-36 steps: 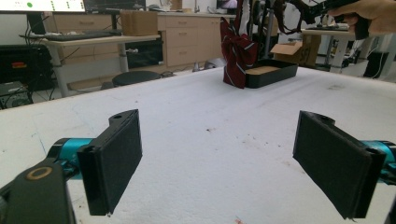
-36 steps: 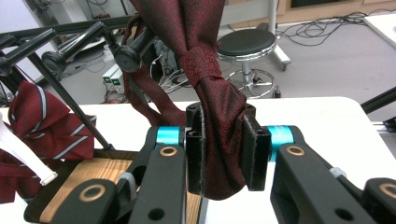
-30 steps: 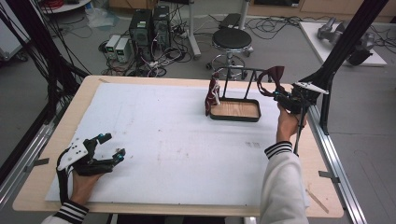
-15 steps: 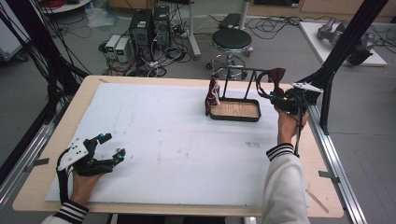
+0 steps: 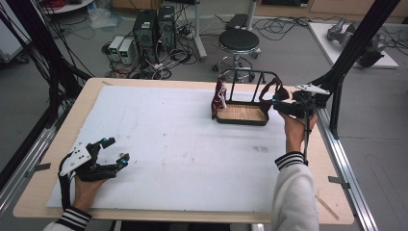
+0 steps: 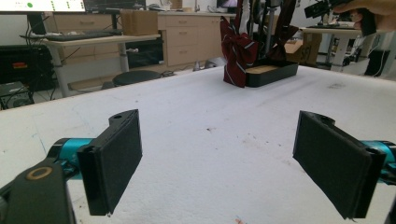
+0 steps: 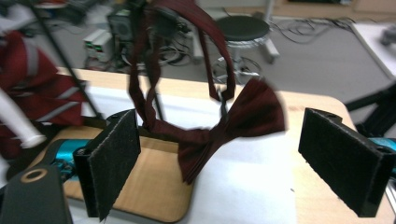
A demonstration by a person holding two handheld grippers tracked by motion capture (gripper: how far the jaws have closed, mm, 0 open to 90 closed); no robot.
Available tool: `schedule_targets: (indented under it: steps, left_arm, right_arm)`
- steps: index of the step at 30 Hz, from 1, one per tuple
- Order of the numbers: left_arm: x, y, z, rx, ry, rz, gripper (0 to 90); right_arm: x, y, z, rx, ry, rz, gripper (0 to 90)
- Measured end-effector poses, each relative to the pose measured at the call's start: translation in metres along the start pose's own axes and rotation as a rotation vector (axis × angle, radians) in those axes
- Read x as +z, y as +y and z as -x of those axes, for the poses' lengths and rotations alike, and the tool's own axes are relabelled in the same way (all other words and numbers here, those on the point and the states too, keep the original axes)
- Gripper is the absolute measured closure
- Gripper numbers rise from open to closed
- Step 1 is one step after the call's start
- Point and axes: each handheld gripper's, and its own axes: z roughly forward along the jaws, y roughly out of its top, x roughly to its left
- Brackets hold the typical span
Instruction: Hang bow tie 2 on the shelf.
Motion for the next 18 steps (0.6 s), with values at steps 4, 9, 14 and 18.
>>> schedule_targets:
  steps: [4, 9, 14, 18]
  left_arm:
    - [0.000, 0.000, 0.000, 0.000, 0.002, 0.000, 15.8]
    - [0.000, 0.000, 0.001, 0.005, 0.002, -0.003, 15.8]
    - [0.000, 0.000, 0.000, 0.001, 0.004, -0.001, 15.8]
    - [0.000, 0.000, 0.000, 0.000, 0.002, 0.002, 15.8]
  right_arm:
    - [-0.009, 0.005, -0.011, -0.041, 0.036, 0.016, 11.4]
    - [-0.022, 0.007, -0.016, -0.055, 0.061, 0.040, 11.3]
    - [-0.038, 0.003, -0.018, -0.058, 0.087, 0.074, 11.3]
    - [-0.052, -0.005, -0.023, -0.065, 0.116, 0.116, 11.3]
